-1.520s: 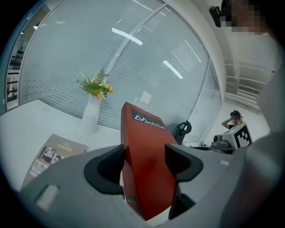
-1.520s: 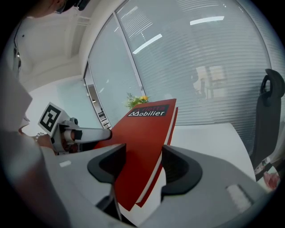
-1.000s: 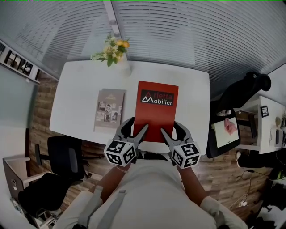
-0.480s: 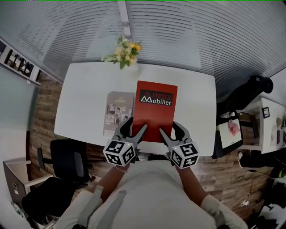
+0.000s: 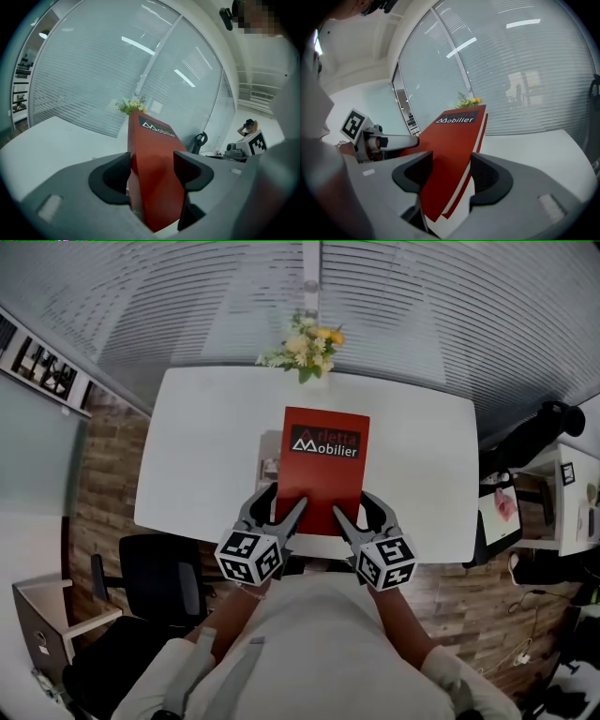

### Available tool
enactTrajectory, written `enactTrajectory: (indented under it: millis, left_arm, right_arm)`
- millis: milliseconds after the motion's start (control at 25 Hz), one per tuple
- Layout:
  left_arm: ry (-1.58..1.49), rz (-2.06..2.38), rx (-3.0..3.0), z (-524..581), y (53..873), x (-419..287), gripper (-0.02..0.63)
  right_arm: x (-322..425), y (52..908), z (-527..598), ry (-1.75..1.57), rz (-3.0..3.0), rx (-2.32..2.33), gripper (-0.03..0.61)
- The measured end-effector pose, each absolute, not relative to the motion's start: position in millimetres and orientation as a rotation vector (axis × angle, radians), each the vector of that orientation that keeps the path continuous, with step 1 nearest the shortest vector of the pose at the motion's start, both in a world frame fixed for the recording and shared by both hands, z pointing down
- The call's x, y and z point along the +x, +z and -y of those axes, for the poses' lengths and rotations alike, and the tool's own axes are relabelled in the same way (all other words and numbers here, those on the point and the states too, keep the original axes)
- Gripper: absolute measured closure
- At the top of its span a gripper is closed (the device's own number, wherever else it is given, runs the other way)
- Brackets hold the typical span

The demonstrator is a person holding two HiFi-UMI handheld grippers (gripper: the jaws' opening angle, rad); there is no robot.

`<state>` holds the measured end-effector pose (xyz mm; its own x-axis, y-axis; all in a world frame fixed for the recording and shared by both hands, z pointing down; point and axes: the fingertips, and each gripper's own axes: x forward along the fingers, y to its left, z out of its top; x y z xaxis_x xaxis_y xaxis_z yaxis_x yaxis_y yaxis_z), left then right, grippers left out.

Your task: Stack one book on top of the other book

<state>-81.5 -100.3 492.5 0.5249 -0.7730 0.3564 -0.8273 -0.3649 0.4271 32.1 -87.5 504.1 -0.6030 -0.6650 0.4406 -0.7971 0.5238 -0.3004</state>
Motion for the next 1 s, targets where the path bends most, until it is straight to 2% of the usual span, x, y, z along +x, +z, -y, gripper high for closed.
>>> enactTrajectory:
  millis: [520,1000]
  left_arm:
    - [0.118,1.272,2.197,92.0,501.2,-167.6,0.321]
    - [0.135,1.215,2.21,90.8,508.0,-174.4,0.321]
  right_arm:
    - [-54.3,508.3,79.5,0.67,2.479,1.231,0.33]
    - [-61.7,509.0,79.3,0.66,2.463,1.251,0.331]
